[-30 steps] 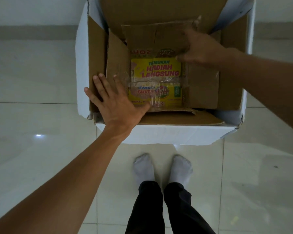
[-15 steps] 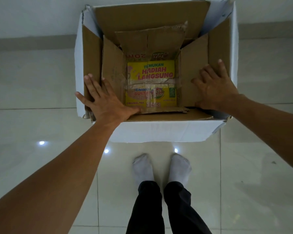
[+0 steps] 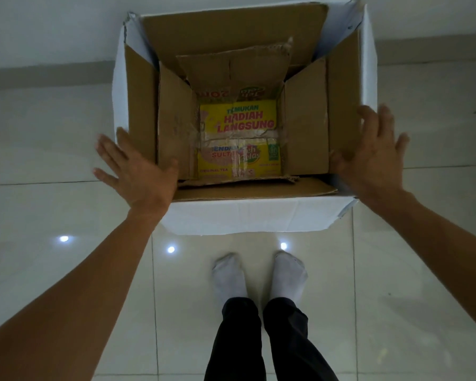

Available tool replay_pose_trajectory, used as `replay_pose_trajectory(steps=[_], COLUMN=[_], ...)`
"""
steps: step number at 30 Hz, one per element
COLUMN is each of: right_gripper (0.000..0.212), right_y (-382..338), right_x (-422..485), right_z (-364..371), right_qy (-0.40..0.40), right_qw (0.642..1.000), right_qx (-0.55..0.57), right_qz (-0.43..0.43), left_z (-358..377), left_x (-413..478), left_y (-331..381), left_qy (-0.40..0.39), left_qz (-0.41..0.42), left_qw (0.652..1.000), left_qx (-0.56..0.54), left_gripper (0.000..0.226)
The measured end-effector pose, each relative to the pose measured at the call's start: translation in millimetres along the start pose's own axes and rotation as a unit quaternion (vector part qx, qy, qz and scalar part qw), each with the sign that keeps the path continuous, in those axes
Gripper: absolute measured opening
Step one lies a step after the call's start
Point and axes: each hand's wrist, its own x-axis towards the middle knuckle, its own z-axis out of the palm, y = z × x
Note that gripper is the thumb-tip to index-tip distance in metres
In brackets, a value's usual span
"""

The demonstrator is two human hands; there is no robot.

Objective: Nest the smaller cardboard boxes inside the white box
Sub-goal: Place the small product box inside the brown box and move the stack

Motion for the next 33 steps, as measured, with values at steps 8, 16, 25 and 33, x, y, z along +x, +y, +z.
replay_pose_trajectory(steps=[8, 16, 25, 33], right_gripper=[0.070, 0.028, 0.006, 0.013], right_y=[10.3, 3.7, 45.0, 155.9], right_x=[-1.4, 6.2, -12.3, -19.8], right_z=[14.3, 18.3, -9.9, -54.2], right_qy=[-0.030, -0.016, 0.004, 0.017], right_qw=[0.944, 0.948, 0.949, 0.946], right_qx=[0.222, 0.218, 0.229, 0.247], right_qz=[0.241, 0.231, 0.217, 0.210], left_z=[3.5, 3.2, -9.3, 4.8], left_x=[16.5, 19.7, -23.8, -108.6], left_y=[-10.5, -9.0, 19.8, 104.0], left_qy=[-0.028, -0.027, -0.023, -0.015], left_qz=[-0.112, -0.091, -0.068, -0.059], left_qw=[0.983, 0.979, 0.972, 0.969], left_qx=[-0.140, -0.179, -0.224, -0.239], left_gripper=[0.051, 0.028, 0.021, 0.018])
